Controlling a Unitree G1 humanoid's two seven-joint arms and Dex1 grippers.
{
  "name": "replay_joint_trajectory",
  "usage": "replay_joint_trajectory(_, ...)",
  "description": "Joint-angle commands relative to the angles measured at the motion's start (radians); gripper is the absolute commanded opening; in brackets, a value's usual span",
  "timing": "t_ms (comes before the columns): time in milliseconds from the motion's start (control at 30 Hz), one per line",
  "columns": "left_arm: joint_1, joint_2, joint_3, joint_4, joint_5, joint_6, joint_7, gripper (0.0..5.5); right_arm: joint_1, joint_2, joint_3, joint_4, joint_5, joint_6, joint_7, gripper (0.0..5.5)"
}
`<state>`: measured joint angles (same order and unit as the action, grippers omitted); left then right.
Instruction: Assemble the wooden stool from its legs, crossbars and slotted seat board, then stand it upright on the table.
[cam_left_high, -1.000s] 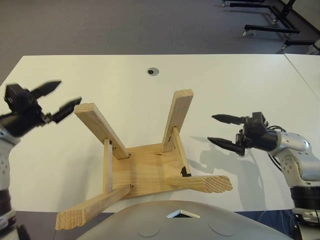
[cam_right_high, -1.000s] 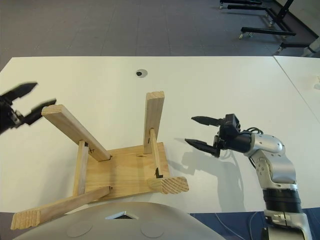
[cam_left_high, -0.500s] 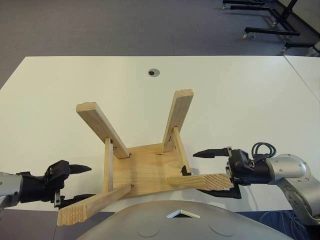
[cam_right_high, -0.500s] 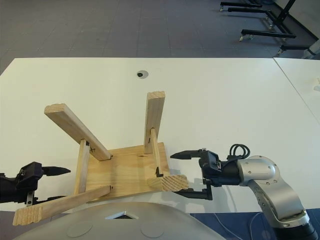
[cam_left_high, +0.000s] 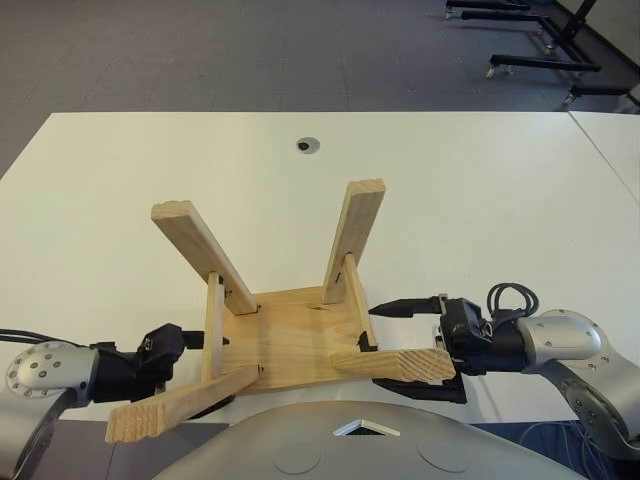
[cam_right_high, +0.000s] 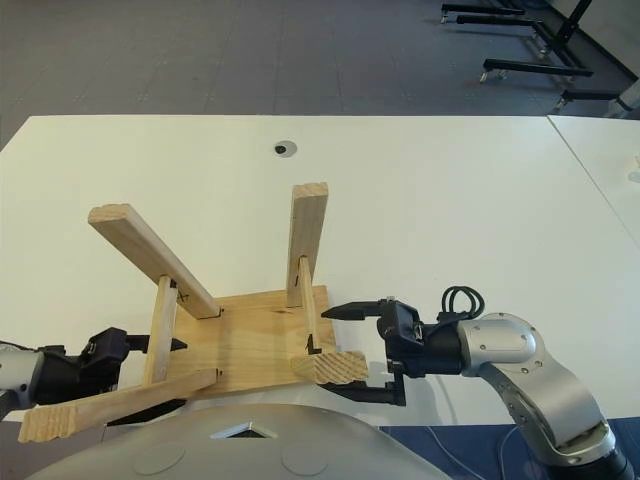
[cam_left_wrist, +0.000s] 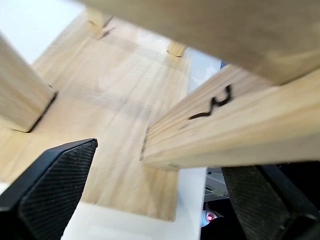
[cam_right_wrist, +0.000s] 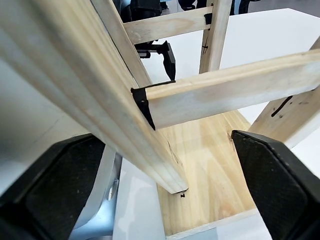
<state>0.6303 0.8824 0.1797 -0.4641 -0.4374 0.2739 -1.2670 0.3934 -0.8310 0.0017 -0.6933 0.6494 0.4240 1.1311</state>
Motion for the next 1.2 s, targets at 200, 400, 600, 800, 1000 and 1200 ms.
replay_joint_trajectory(200,-0.081,-0.108,-0.162,0.478,0.15,-0.37,-0.049,4.32,0.014,-0.017,0.003,0.004,0.006,-0.012,0.028,4.56)
replay_joint_trajectory(400,-0.238,-0.285,-0.363,0.824,0.287,-0.601,0.044,4.32,0.039,0.004,0.015,0.034,-0.052,-0.034,-0.021,4.56)
replay_joint_trajectory(600,-0.291,-0.257,-0.414,0.858,0.279,-0.68,0.051,4.32,0.011,0.08,0.0,0.137,-0.145,-0.111,-0.126,4.56)
replay_joint_trajectory(800,-0.416,-0.312,-0.432,0.964,0.314,-0.758,0.175,4.32,-0.236,0.368,0.234,0.731,-0.462,-0.452,-0.287,4.56)
replay_joint_trajectory(1000,-0.576,-0.213,-0.283,0.835,0.124,-0.656,0.271,4.32,-0.349,0.478,0.268,0.909,-0.506,-0.608,-0.297,4.56)
replay_joint_trajectory(1200,-0.564,-0.174,-0.227,0.506,0.039,-0.416,0.29,4.32,-0.399,0.456,0.21,0.953,-0.442,-0.654,-0.24,4.56)
